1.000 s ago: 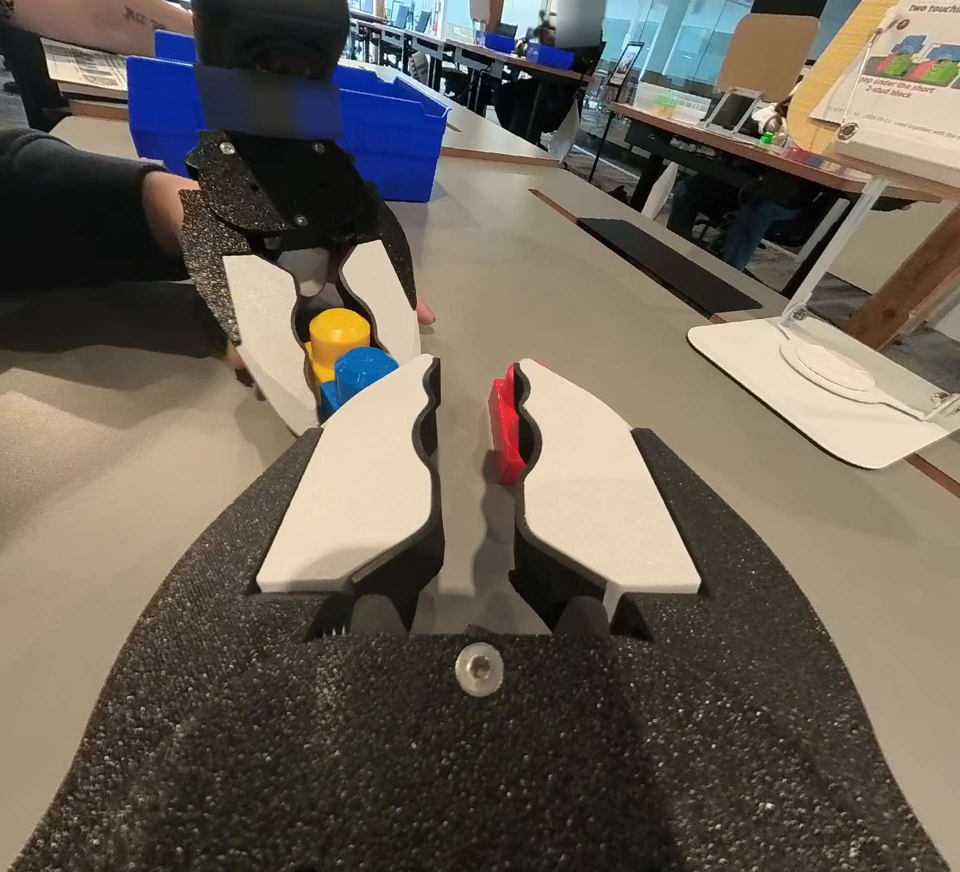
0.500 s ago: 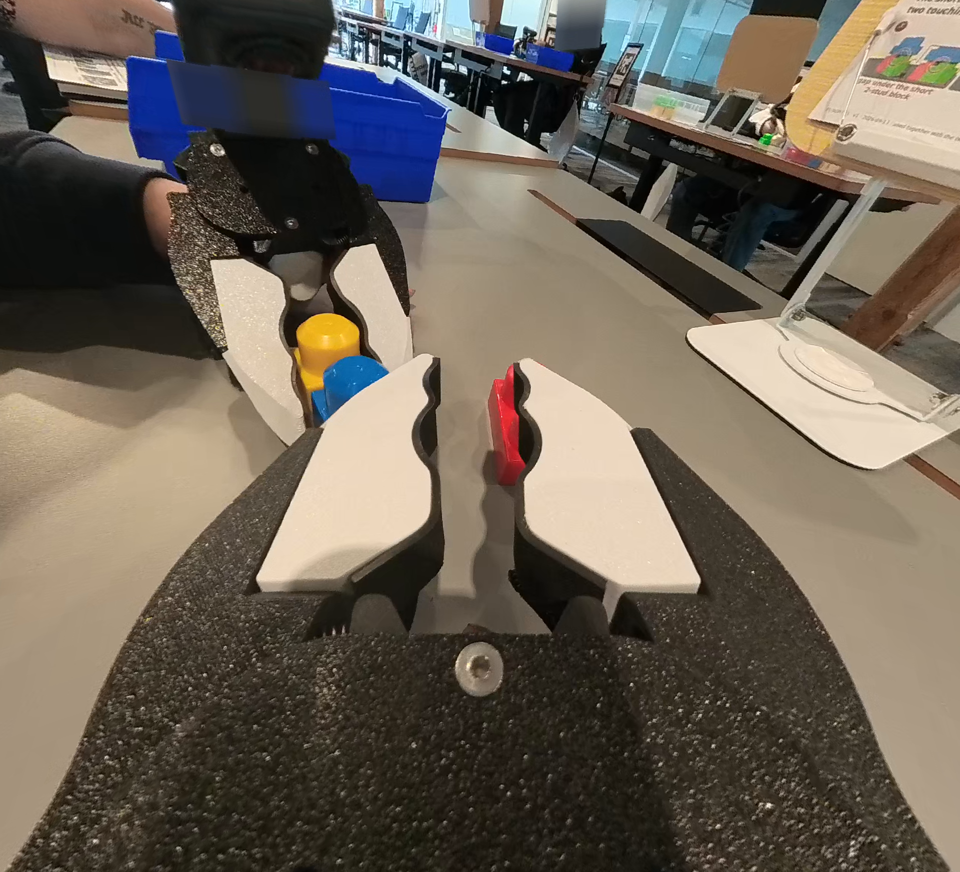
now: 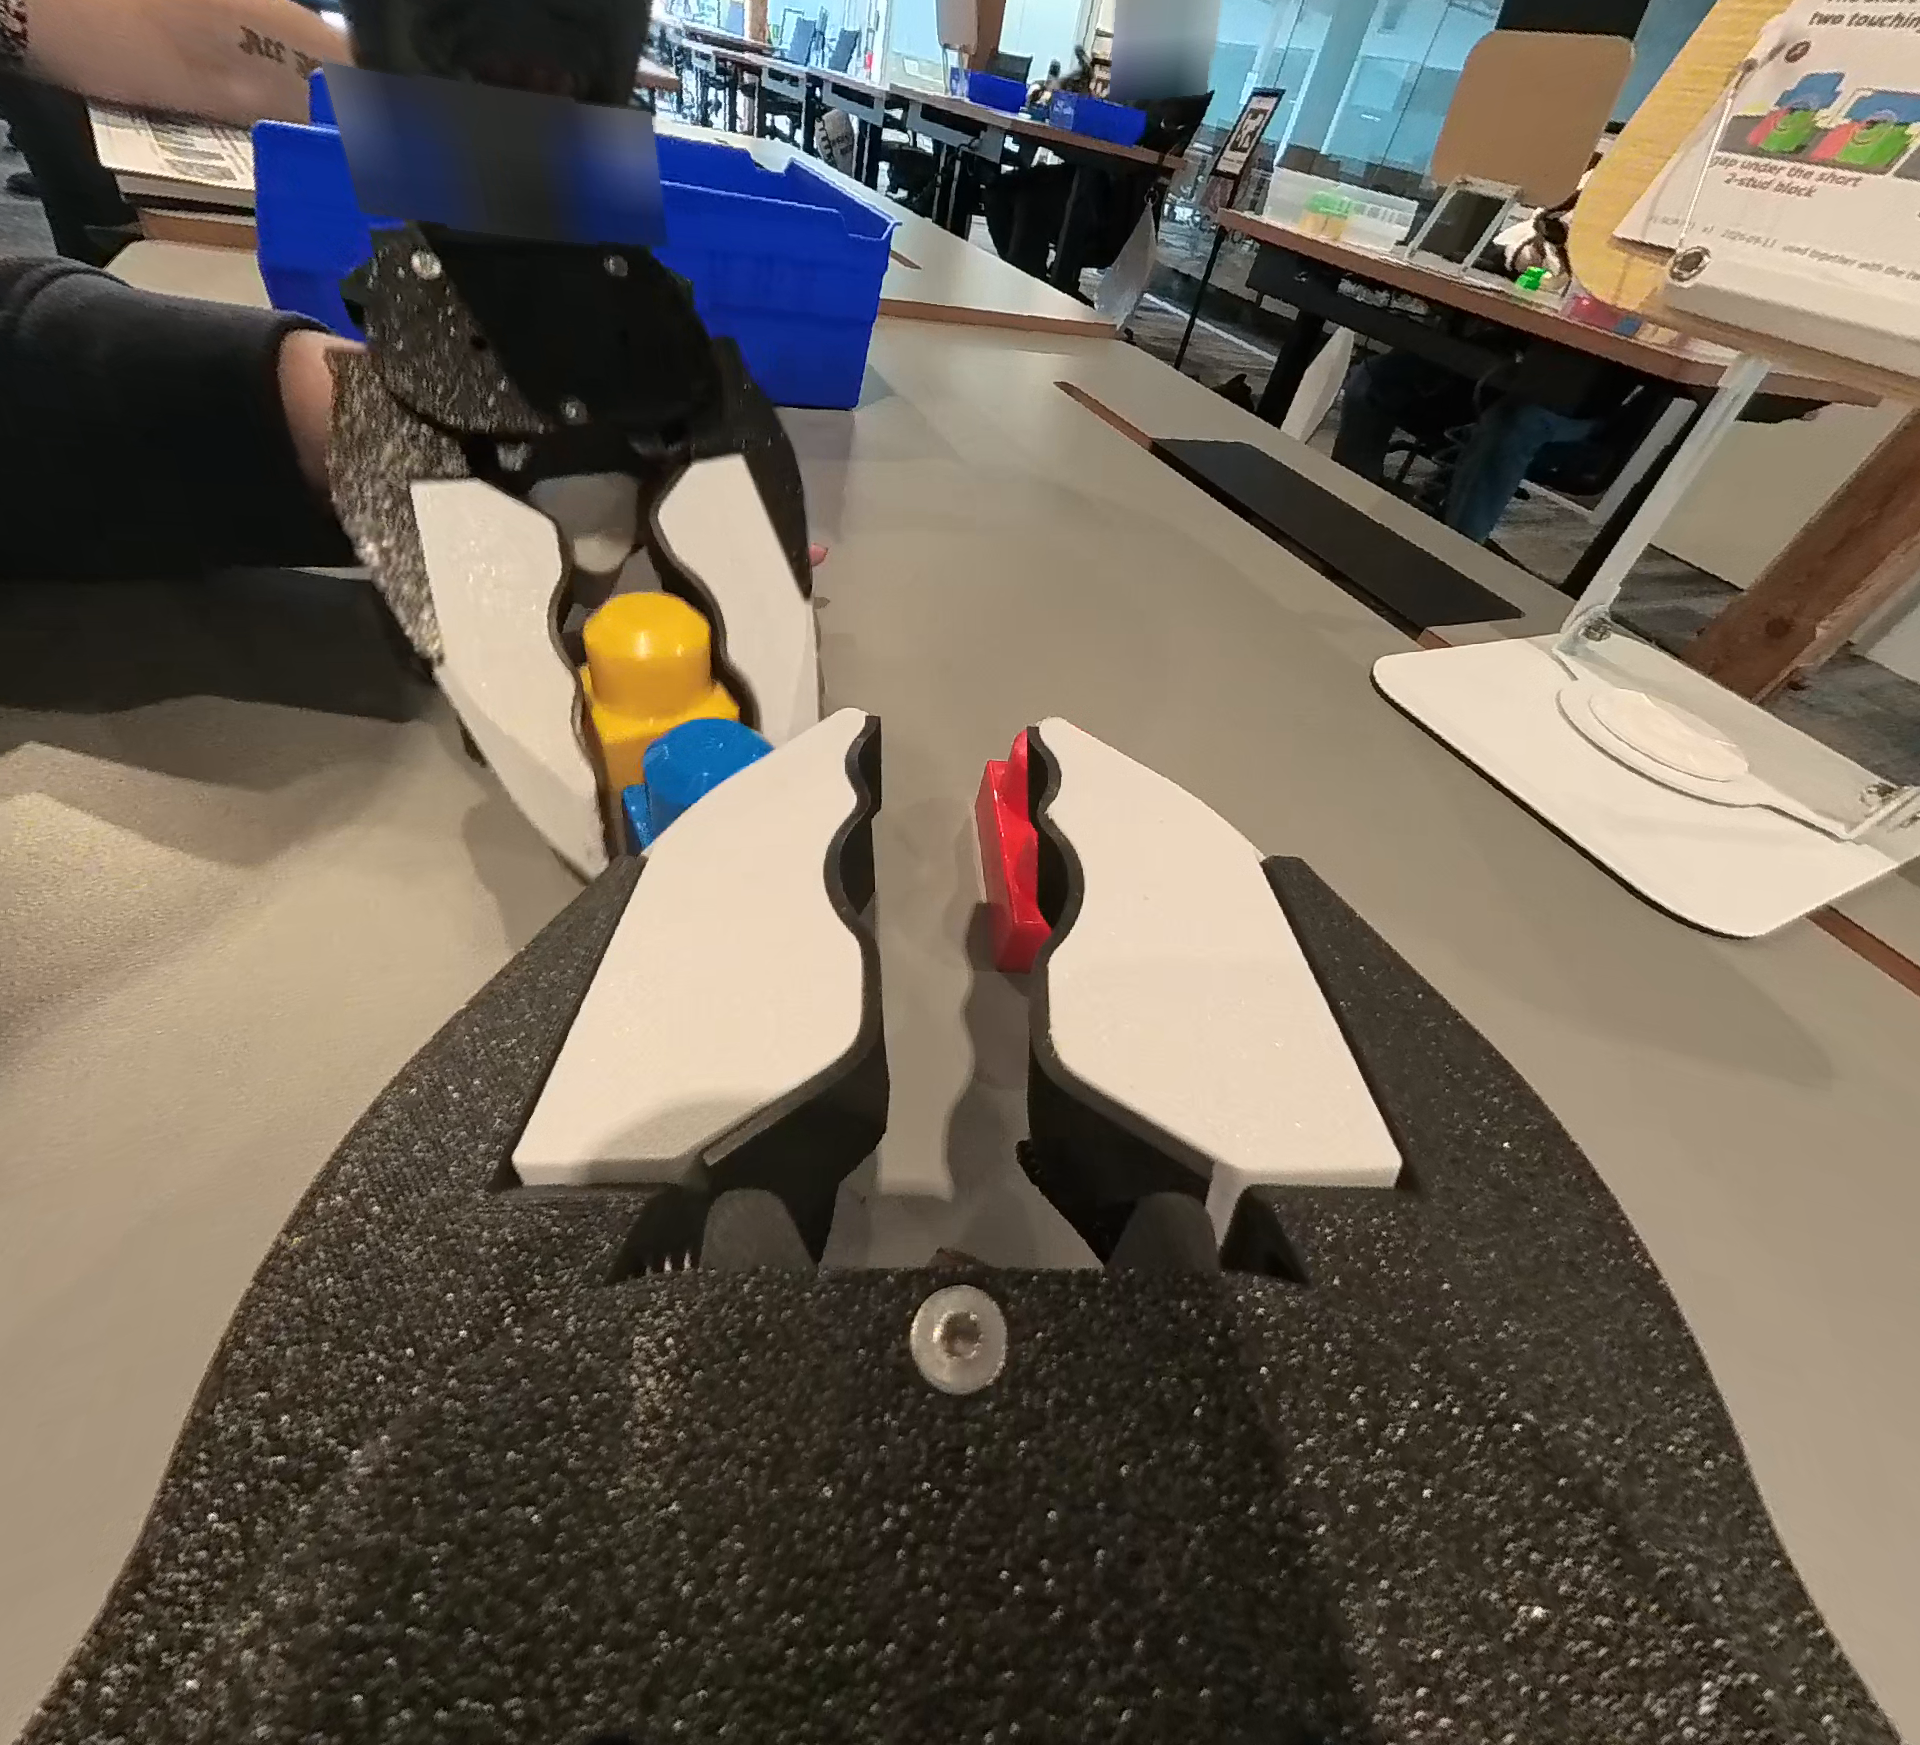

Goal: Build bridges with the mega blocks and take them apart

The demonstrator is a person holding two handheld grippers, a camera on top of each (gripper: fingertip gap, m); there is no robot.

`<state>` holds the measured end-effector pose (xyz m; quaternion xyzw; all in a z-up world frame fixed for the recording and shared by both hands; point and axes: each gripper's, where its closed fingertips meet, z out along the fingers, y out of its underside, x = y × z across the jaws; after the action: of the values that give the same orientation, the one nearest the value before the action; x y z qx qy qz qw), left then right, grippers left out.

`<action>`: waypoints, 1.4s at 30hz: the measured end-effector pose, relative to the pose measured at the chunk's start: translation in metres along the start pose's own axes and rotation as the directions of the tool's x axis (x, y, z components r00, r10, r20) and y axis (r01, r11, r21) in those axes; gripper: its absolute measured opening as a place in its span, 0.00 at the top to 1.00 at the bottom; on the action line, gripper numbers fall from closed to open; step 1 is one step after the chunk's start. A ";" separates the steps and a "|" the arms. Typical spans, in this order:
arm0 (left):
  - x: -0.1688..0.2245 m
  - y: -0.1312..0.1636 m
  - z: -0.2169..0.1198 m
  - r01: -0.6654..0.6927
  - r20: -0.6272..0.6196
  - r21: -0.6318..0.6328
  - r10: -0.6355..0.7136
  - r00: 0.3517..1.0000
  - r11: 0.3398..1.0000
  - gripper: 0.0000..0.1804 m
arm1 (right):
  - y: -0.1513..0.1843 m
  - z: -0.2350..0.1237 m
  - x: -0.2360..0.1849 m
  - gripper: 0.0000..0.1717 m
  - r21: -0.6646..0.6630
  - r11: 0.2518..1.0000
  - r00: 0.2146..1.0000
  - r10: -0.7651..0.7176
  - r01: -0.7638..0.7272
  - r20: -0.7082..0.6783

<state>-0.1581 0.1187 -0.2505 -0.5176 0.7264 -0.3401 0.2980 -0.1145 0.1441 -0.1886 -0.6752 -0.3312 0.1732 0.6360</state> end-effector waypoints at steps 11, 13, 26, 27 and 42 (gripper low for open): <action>0.008 0.003 0.008 0.021 -0.064 -0.011 -0.022 0.998 1.000 0.78 | 0.000 0.000 0.000 0.85 0.001 1.000 1.000 0.000 0.000 0.000; 0.009 0.002 0.008 0.043 -0.076 -0.003 -0.043 0.996 0.999 0.78 | 0.000 0.000 0.000 0.85 0.002 1.000 1.000 0.003 -0.003 0.000; 0.008 -0.013 -0.007 0.113 -0.096 0.119 -0.102 0.990 0.986 0.76 | -0.007 -0.004 0.005 0.84 0.045 0.999 1.000 0.009 -0.008 -0.022; 0.006 -0.015 -0.011 0.120 -0.088 0.139 -0.108 0.990 0.983 0.75 | -0.010 -0.005 0.004 0.84 0.058 0.998 1.000 -0.001 0.003 -0.025; -0.041 -0.016 -0.057 0.087 0.347 0.122 -0.125 0.929 0.989 0.76 | -0.088 -0.012 -0.083 0.83 0.282 0.942 0.982 -0.191 0.183 0.003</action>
<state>-0.1821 0.1651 -0.2009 -0.5924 0.6130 -0.2946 0.4319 -0.1864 0.0771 -0.1173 -0.5412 -0.3754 0.1673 0.7336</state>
